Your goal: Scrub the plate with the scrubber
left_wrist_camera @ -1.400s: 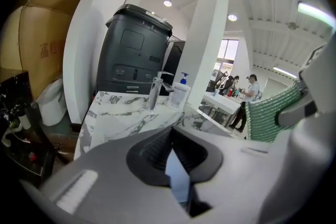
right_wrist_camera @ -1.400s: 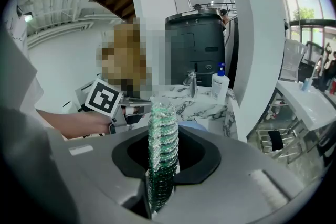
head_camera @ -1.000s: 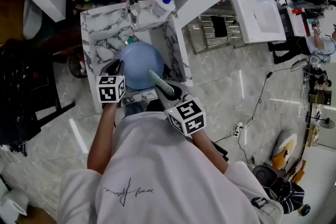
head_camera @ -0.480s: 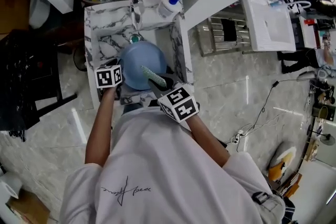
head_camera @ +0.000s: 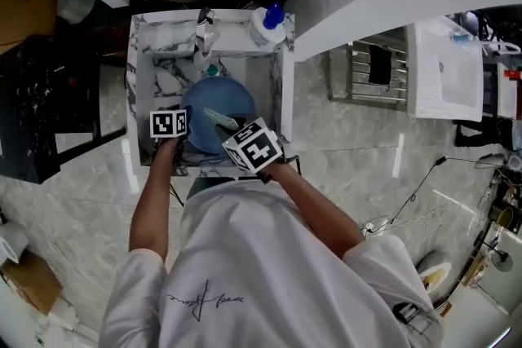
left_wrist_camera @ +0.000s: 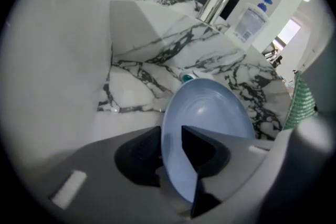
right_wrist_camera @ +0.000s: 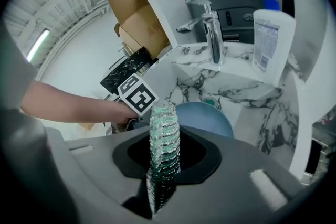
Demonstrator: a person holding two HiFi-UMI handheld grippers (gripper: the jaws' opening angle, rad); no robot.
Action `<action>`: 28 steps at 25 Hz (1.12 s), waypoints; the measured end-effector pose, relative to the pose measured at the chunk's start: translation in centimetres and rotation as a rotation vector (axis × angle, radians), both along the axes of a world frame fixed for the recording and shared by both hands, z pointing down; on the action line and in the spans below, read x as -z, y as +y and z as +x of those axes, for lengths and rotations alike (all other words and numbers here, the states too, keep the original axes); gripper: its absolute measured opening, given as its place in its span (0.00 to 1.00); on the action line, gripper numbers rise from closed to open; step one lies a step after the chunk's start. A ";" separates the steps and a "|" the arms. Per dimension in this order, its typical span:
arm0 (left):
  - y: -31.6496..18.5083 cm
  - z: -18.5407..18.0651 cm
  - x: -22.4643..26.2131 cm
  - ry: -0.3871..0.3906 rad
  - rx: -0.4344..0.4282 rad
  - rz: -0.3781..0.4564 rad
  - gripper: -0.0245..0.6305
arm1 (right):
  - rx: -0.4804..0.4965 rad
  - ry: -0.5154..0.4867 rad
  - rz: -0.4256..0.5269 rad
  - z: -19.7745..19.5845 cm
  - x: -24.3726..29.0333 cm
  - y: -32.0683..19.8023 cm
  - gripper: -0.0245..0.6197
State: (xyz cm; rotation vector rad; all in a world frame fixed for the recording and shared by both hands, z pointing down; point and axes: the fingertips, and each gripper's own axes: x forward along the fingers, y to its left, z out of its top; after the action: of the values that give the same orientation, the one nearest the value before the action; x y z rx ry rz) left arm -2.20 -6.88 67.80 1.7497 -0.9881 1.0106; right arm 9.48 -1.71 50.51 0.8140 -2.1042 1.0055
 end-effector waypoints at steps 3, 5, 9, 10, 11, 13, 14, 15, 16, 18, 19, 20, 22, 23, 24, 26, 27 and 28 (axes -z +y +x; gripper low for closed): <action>0.0 -0.3 -0.8 -0.037 0.007 -0.019 0.19 | 0.026 -0.073 -0.089 -0.3 -1.4 0.1 0.12; -0.1 -0.3 -0.9 -0.016 0.030 -0.030 0.19 | 0.035 -0.103 -0.130 -0.5 -2.3 -0.2 0.12; 1.0 -0.3 -1.1 0.062 0.083 -0.055 0.18 | 0.051 -0.121 -0.180 -1.6 -4.2 -0.5 0.12; 1.0 -0.3 -1.1 0.083 0.093 -0.065 0.17 | 0.055 -0.123 -0.178 -2.0 -4.7 -0.8 0.12; 1.0 -0.3 -1.1 0.104 0.101 -0.074 0.17 | 0.062 -0.120 -0.175 -2.3 -5.2 -1.0 0.12; 0.9 -0.1 -1.1 0.135 0.109 -0.087 0.17 | 0.080 -0.089 -0.186 -2.8 -6.7 -1.1 0.12; 0.8 0.1 -1.1 0.141 0.106 -0.087 0.17 | 0.087 -0.071 -0.202 -2.9 -7.4 -1.1 0.12; 0.8 0.1 -1.1 0.139 0.097 -0.083 0.17 | 0.091 -0.059 -0.219 -3.0 -8.0 -1.1 0.12; 0.7 0.2 -1.1 0.131 0.084 -0.075 0.17 | 0.091 -0.055 -0.234 -3.3 -8.5 -1.1 0.12; 0.6 0.2 -1.1 0.114 0.059 -0.057 0.17 | 0.078 -0.053 -0.264 -3.7 -9.5 -1.2 0.12; 0.5 0.3 -1.1 0.110 0.051 -0.052 0.17 | 0.068 -0.050 -0.278 -3.8 -9.9 -1.4 0.12; 0.4 0.3 -1.0 0.110 0.048 -0.048 0.17 | 0.061 -0.049 -0.288 -3.9 -10.3 -1.7 0.12; 0.4 0.4 -1.0 0.118 0.049 -0.045 0.17 | 0.068 -0.050 -0.291 -4.0 -11.0 -2.2 0.12; 0.4 0.5 -1.0 0.123 0.050 -0.045 0.17 | 0.074 -0.054 -0.298 -4.2 -11.4 -2.4 0.12; 0.4 0.5 -1.0 0.131 0.052 -0.046 0.17 | 0.072 -0.064 -0.318 -4.4 -11.8 -2.5 0.12; 0.4 0.6 -1.1 0.147 0.056 -0.052 0.17 | 0.041 -0.107 -0.389 -5.0 -12.4 -2.8 0.12; 0.5 0.6 -1.2 0.152 0.057 -0.056 0.17 | 0.022 -0.132 -0.418 -5.3 -12.6 -3.0 0.12; 0.5 0.6 -1.2 0.155 0.058 -0.059 0.17 | 0.008 -0.147 -0.429 -5.5 -12.7 -3.3 0.12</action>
State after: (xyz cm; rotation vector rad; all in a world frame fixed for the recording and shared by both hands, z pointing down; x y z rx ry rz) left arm -1.62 -6.40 69.02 1.7133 -0.8975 0.8456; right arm 3.95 -5.02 63.25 0.5278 -1.9017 1.4830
